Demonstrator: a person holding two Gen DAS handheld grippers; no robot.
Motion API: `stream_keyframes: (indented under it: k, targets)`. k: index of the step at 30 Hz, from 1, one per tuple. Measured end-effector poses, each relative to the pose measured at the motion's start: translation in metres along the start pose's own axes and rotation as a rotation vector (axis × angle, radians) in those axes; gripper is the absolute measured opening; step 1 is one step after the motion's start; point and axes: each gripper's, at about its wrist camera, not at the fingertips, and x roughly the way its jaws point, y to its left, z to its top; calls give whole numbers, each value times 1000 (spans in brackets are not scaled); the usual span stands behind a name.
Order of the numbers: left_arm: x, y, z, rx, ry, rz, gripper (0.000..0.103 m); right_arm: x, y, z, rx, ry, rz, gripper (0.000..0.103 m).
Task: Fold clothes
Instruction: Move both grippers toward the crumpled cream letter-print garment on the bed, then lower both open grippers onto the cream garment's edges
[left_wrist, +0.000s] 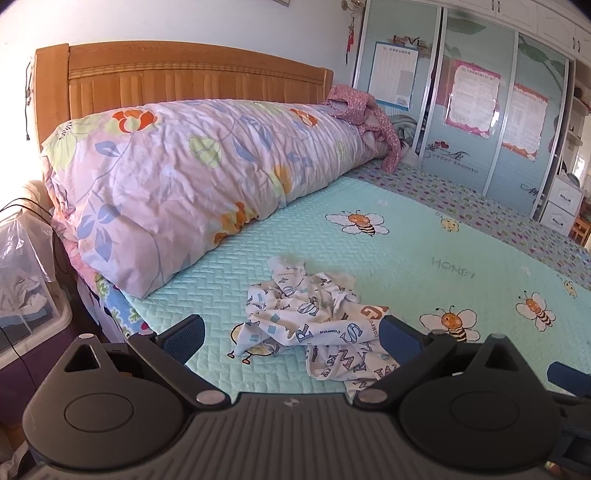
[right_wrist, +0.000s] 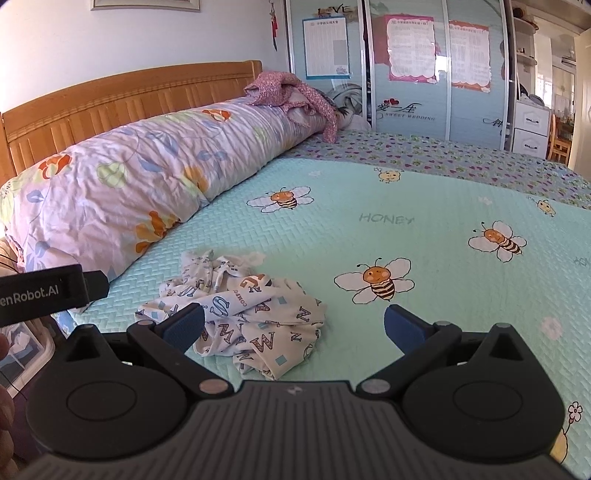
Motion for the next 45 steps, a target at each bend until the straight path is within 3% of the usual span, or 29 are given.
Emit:
stream_keyframes:
  k: [19,27,36,45]
  targets:
    - [10,0,15,103,19,-11,103,9,1,20,2,8,6,103]
    - [47,1,7,164,110,-30,103,35,2,24,-1,71,-13,103]
    - [110,-17,-17,205,319,-128,103,79,-7,11,24,179,-70,103]
    - [145,-29,-20,227,352,-142,103,124,-13,10,50,226,-94,103]
